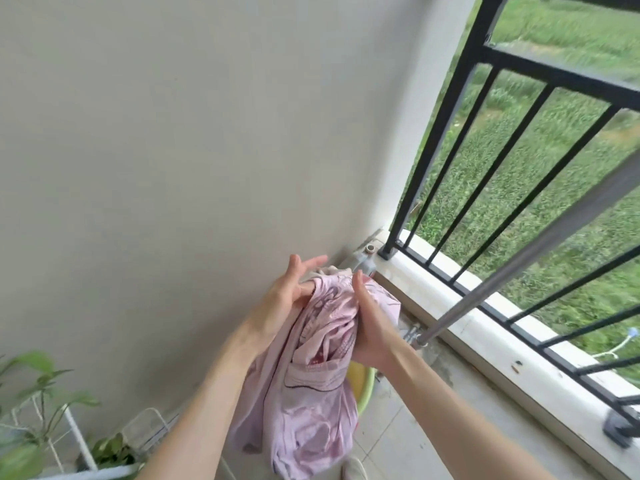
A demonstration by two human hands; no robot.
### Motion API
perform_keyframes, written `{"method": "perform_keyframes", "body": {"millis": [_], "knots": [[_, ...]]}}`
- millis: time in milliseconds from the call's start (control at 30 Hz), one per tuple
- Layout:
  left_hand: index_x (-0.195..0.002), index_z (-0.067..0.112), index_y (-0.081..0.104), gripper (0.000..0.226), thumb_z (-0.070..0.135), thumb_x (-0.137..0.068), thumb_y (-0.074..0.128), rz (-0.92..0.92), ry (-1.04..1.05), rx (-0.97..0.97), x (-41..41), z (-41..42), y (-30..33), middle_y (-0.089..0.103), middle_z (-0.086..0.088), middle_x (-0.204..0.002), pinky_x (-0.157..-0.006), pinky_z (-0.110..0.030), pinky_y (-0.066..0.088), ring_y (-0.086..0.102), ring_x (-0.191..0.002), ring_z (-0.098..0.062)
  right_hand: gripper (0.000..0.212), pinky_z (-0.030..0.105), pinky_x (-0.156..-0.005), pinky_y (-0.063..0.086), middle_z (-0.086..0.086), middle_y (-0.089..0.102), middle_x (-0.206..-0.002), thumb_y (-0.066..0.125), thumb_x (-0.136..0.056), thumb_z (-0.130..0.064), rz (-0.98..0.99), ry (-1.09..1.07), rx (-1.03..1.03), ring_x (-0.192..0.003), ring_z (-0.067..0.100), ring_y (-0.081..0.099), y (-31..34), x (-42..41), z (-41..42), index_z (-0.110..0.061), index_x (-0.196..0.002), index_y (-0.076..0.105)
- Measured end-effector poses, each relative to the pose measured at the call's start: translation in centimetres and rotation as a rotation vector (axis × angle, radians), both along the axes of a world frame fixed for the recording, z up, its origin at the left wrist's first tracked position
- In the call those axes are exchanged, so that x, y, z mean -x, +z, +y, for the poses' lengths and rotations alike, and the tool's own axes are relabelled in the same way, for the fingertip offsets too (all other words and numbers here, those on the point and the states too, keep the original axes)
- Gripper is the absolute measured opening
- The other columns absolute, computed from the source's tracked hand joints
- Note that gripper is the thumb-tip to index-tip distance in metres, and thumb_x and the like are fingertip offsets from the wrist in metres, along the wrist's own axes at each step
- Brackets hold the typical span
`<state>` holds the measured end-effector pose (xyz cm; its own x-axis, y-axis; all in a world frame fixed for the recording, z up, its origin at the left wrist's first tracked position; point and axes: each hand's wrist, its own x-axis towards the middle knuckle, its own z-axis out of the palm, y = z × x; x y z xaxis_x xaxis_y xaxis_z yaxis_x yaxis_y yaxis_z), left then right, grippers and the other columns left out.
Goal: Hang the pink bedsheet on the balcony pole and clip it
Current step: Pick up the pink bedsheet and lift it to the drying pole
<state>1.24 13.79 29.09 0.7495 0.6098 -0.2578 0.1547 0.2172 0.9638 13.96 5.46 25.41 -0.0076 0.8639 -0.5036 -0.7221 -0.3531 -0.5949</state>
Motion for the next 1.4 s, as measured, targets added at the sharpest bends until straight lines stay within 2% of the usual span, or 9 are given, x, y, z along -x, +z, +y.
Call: {"method": "perform_keyframes", "body": {"millis": [233, 433, 600, 667, 733, 833, 1033, 1200, 1400], "knots": [[-0.104, 0.033, 0.062, 0.057, 0.063, -0.088, 0.016, 0.017, 0.026, -0.185, -0.5, 0.8, 3.8, 0.070, -0.013, -0.106, -0.100, -0.045, 0.043, 0.065, -0.103, -0.024, 0.065, 0.030, -0.070, 0.057, 0.013, 0.074, -0.091, 0.024, -0.093, -0.051, -0.187, 0.032, -0.176, -0.087, 0.023, 0.071, 3.7, -0.8, 0.1, -0.013, -0.086, 0.077], [-0.087, 0.029, 0.059, 0.027, 0.053, -0.086, 0.048, 0.064, 0.395, -0.255, 1.1, 2.3, 4.4, 0.070, -0.008, -0.099, -0.091, -0.049, 0.050, 0.066, -0.092, -0.024, 0.072, 0.044, -0.094, 0.049, 0.020, 0.069, -0.106, 0.061, -0.071, -0.066, -0.321, -0.126, -0.199, -0.104, 0.033, 0.065, 6.1, -2.8, 0.9, -0.005, -0.109, 0.067], [-0.108, 0.024, 0.068, 0.081, 0.083, -0.070, 0.028, 0.463, 0.219, -0.137, 2.3, 1.1, 3.6, 0.068, -0.004, -0.114, -0.104, -0.043, 0.040, 0.060, -0.109, -0.023, 0.050, 0.036, -0.076, 0.054, 0.018, 0.069, -0.082, 0.052, -0.087, -0.055, -0.334, -0.170, -0.281, -0.086, 0.034, 0.067, 7.4, -4.1, 1.5, -0.008, -0.090, 0.068], [-0.123, 0.019, 0.060, 0.082, 0.076, -0.080, 0.019, 0.494, 0.160, -0.100, 2.4, 0.2, 3.5, 0.060, -0.010, -0.127, -0.108, -0.043, 0.035, 0.054, -0.118, -0.027, 0.058, 0.041, -0.088, 0.052, 0.024, 0.068, -0.098, 0.058, -0.079, -0.061, -0.316, -0.160, -0.231, -0.099, 0.039, 0.063, 7.5, -4.3, 1.6, -0.008, -0.102, 0.068], [-0.119, 0.006, 0.059, 0.092, 0.079, -0.076, 0.024, 0.466, 0.157, 0.014, 2.4, -0.2, 3.8, 0.060, -0.022, -0.121, -0.100, -0.046, 0.043, 0.057, -0.112, -0.036, 0.073, 0.041, -0.093, 0.050, 0.022, 0.067, -0.107, 0.062, -0.071, -0.067, -0.313, -0.127, -0.222, -0.104, 0.033, 0.064, 7.5, -4.4, 1.8, -0.005, -0.109, 0.067], [-0.077, 0.015, 0.065, 0.076, 0.085, -0.065, 0.038, 0.313, 0.182, 0.230, 2.4, -0.3, 4.9, 0.062, -0.005, -0.061, -0.047, -0.019, 0.044, 0.056, -0.050, -0.015, 0.082, 0.044, -0.097, 0.047, 0.023, 0.064, -0.115, 0.065, -0.066, -0.071, -0.324, -0.097, -0.233, -0.108, 0.033, 0.062, 7.7, -4.6, 2.3, -0.004, -0.114, 0.063], [-0.081, 0.011, 0.067, 0.034, 0.044, -0.079, 0.063, 0.312, 0.111, -0.068, 2.3, -0.8, 4.9, 0.067, -0.001, -0.078, -0.069, -0.026, 0.052, 0.062, -0.072, -0.011, 0.084, 0.044, -0.088, 0.051, 0.009, 0.067, -0.108, 0.062, -0.057, -0.079, -0.435, -0.116, -0.163, -0.101, 0.027, 0.064, 7.7, -5.5, 3.7, -0.016, -0.112, 0.062], [-0.076, 0.010, 0.058, 0.013, 0.011, -0.089, 0.057, 0.046, 0.422, 0.132, 2.4, -0.6, 6.8, 0.051, 0.010, -0.041, -0.037, -0.012, 0.032, 0.043, -0.033, -0.002, 0.089, 0.038, -0.083, 0.054, 0.020, 0.062, -0.102, 0.078, -0.052, -0.068, -0.341, -0.140, -0.125, -0.092, 0.029, 0.066, 7.8, -6.2, 4.9, -0.006, -0.111, 0.054], [-0.081, 0.014, 0.059, 0.014, 0.015, -0.092, 0.052, -0.166, 0.377, 0.057, 0.9, -0.2, 12.5, 0.056, 0.006, -0.053, -0.039, -0.014, 0.035, 0.048, -0.044, -0.006, 0.110, 0.053, -0.101, 0.043, 0.026, 0.056, -0.128, 0.073, -0.047, -0.076, -0.386, 0.006, -0.105, -0.114, 0.037, 0.058, 9.3, -4.9, 5.3, -0.003, -0.127, 0.052]]}}
